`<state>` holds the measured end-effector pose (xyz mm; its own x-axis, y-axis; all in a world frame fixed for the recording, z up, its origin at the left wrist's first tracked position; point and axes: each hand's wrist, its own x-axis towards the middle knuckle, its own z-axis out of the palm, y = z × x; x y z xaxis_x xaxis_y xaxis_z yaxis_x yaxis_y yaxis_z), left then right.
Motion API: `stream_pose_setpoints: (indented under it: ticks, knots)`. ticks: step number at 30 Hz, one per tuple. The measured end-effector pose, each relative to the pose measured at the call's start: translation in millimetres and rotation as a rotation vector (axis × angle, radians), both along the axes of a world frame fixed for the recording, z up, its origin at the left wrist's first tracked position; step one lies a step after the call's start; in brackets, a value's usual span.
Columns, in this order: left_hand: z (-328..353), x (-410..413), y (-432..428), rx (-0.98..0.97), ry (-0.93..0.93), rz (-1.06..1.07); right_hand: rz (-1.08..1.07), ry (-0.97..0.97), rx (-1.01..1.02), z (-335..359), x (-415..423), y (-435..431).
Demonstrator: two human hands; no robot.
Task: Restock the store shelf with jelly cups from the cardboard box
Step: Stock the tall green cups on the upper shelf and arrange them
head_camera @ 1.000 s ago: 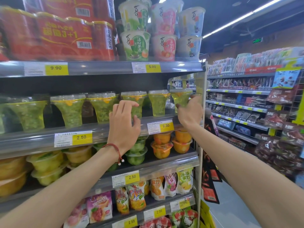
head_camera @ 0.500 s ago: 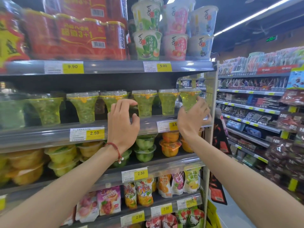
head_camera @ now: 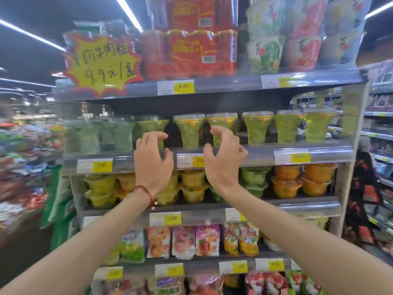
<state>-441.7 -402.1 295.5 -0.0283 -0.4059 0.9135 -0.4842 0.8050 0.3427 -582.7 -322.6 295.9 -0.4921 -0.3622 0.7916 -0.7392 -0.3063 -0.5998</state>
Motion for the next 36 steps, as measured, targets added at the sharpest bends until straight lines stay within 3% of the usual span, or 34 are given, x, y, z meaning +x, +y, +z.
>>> stream_pose_setpoints:
  ticks: [7,17,28,36]
  knots:
    - [7,79,-21,0.05,0.046,0.174,0.152,0.094,0.186,11,66,-27]
    - [11,88,-44,0.403,-0.034,0.35,-0.075,0.051,0.488,30,106,-68]
    - [16,84,-67,0.451,-0.057,0.43,-0.24,0.28,0.4,29,108,-85]
    - [15,86,-76,0.473,-0.104,0.457,-0.2,0.264,0.405,31,109,-94]
